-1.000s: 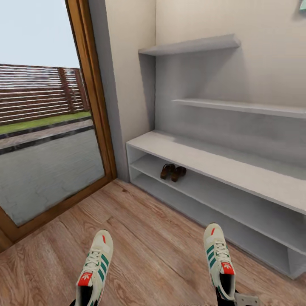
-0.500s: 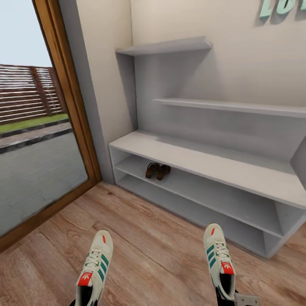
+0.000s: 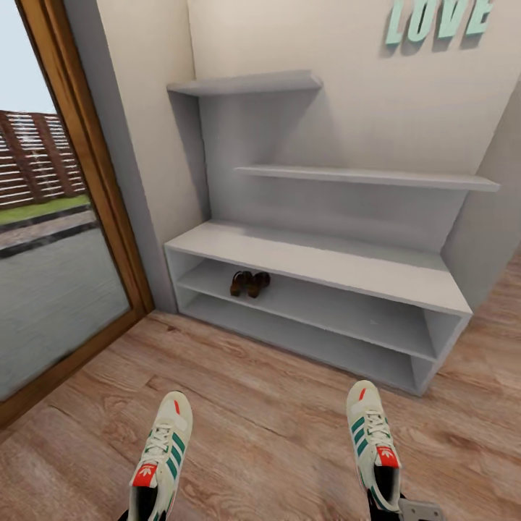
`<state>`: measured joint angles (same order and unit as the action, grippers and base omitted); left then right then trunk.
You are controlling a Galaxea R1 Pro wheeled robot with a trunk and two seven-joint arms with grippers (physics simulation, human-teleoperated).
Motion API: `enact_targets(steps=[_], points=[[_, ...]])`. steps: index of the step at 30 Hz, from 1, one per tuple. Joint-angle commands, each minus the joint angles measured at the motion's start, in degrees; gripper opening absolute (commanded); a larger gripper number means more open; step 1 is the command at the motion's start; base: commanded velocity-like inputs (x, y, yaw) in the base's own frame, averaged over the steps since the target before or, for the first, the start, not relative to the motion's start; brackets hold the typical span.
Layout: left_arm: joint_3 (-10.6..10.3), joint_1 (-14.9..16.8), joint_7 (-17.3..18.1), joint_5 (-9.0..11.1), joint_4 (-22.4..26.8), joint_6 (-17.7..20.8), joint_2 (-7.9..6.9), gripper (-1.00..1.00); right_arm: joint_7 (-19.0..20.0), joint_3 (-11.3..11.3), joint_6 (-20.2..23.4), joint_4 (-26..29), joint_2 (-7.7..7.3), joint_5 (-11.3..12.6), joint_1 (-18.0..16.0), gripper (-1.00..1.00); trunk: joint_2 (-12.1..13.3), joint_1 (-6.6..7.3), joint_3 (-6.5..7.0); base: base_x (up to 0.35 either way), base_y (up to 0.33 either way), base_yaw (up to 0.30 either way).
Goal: Pick up the two gym shoes and the two sandals from the corridor floor and place them onto the hallstand (shoe rack) in the corridor, making sure they are on the rack and not on the floor. Arrange them so the two gym shoes are next to each other and the two sandals are next to each other.
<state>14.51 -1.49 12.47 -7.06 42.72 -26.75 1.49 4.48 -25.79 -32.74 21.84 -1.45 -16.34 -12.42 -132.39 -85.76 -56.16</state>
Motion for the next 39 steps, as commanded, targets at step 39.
enact_targets(steps=[39], points=[[0.48,0.00,0.33,-0.59,0.13,-0.14,0.10,-1.00,0.44,-0.49,-0.22,-0.04,0.04,-0.21,-0.06,-1.00,-0.02,0.01,-0.04,-0.006,0.006,-0.263]])
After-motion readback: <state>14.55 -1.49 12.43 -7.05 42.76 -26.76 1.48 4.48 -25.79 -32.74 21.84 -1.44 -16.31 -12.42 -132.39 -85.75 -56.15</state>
